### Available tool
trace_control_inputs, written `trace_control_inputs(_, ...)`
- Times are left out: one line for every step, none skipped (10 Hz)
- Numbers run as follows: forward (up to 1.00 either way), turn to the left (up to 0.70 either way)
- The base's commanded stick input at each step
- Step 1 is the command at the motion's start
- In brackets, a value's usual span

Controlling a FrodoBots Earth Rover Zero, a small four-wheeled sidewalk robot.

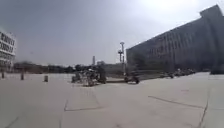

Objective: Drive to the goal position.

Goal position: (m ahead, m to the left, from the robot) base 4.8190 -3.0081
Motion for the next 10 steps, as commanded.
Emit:
trace_control_inputs(1.0, -0.4)
trace_control_inputs(1.0, -0.4)
trace_control_inputs(1.0, -0.4)
trace_control_inputs(1.0, -0.4)
trace_control_inputs(1.0, -0.4)
trace_control_inputs(1.0, -0.4)
trace_control_inputs(1.0, -0.4)
trace_control_inputs(1.0, -0.4)
trace_control_inputs(1.0, -0.4)
trace_control_inputs(1.0, -0.4)
